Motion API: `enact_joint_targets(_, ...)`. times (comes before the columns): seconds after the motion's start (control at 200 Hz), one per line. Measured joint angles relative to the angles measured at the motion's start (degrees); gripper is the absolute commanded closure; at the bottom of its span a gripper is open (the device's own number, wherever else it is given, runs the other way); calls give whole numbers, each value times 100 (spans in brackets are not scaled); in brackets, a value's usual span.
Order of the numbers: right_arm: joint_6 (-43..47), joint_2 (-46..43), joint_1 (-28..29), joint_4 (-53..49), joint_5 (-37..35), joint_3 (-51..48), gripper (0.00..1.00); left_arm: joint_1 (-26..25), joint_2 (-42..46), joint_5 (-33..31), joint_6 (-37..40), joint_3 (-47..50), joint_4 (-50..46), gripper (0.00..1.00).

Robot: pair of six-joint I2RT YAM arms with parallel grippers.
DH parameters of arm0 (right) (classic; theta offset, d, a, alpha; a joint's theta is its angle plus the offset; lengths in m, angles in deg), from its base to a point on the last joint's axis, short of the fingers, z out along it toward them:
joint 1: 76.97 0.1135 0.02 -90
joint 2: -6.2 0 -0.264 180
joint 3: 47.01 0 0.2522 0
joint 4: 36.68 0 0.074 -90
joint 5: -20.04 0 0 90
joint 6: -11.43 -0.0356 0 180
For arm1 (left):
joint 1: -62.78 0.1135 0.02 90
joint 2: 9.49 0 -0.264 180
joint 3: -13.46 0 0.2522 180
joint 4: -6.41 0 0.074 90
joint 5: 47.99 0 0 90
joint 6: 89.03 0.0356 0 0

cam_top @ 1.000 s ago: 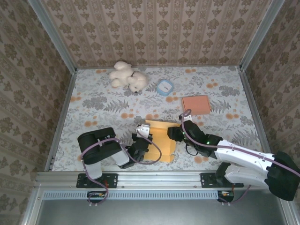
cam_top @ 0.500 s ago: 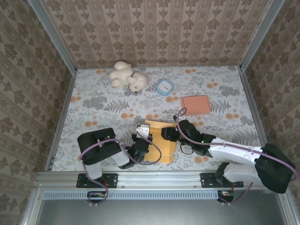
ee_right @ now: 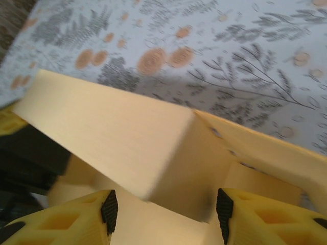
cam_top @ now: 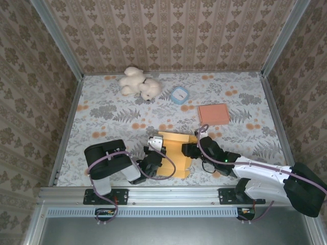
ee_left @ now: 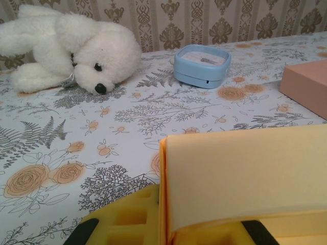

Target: Fold the paper box

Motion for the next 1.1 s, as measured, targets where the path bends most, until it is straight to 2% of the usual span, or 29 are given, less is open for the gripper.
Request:
enact_joint_targets(0.27, 164, 251, -70, -160, -527, -127, 39, 0, 55, 70, -22, 28, -24, 92)
enact_joint_targets(0.47, 212, 726, -372, -90, -546, -127, 38, 0, 55, 87, -39, 33, -26, 92)
enact_joint_targets(0.775, 236, 1355, -597, 673, -175, -199, 39, -20, 55, 37, -50, 37, -52, 92)
enact_joint_targets(1.1, 363, 1340, -575, 1237, 251, -219, 41, -20, 55, -131, -63, 42, -107, 92)
